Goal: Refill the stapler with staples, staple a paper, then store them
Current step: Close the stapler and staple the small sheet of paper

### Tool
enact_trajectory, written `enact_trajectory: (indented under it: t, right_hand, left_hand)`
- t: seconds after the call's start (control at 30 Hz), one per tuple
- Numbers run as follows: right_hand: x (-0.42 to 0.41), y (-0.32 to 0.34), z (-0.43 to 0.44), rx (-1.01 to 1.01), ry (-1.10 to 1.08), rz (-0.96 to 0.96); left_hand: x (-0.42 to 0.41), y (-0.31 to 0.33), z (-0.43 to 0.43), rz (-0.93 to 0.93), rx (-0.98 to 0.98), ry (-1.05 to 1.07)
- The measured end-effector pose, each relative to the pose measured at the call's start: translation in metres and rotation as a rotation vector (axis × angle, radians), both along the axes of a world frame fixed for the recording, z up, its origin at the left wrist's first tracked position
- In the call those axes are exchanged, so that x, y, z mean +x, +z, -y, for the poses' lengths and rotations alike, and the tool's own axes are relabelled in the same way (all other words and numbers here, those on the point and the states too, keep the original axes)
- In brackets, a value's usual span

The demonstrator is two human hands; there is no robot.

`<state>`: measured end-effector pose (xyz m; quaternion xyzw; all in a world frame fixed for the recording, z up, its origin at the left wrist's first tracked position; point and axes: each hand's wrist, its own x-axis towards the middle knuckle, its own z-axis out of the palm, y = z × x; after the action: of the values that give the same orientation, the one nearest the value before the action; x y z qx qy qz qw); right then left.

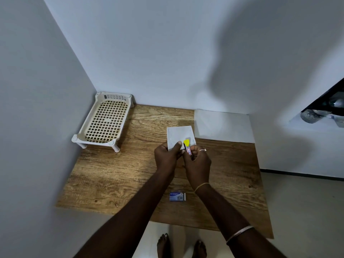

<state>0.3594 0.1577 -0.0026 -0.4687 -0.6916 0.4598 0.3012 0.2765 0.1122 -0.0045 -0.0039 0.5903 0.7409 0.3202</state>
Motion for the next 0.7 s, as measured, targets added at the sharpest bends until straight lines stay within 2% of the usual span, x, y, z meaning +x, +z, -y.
enact_trajectory:
  t: [0.27, 0.7]
  right_hand:
    - [0.005, -0.011, -0.008, -0.188, 0.048, -0.013]
    - [0.037, -0.04, -0.001, -0.07, 0.086, 0.121]
  left_hand:
    - [-0.003, -0.008, 0.001, 0.069, -0.041, -0.006]
    - [-0.016, -0.019, 0.007, 0.11, -0.135, 0.053]
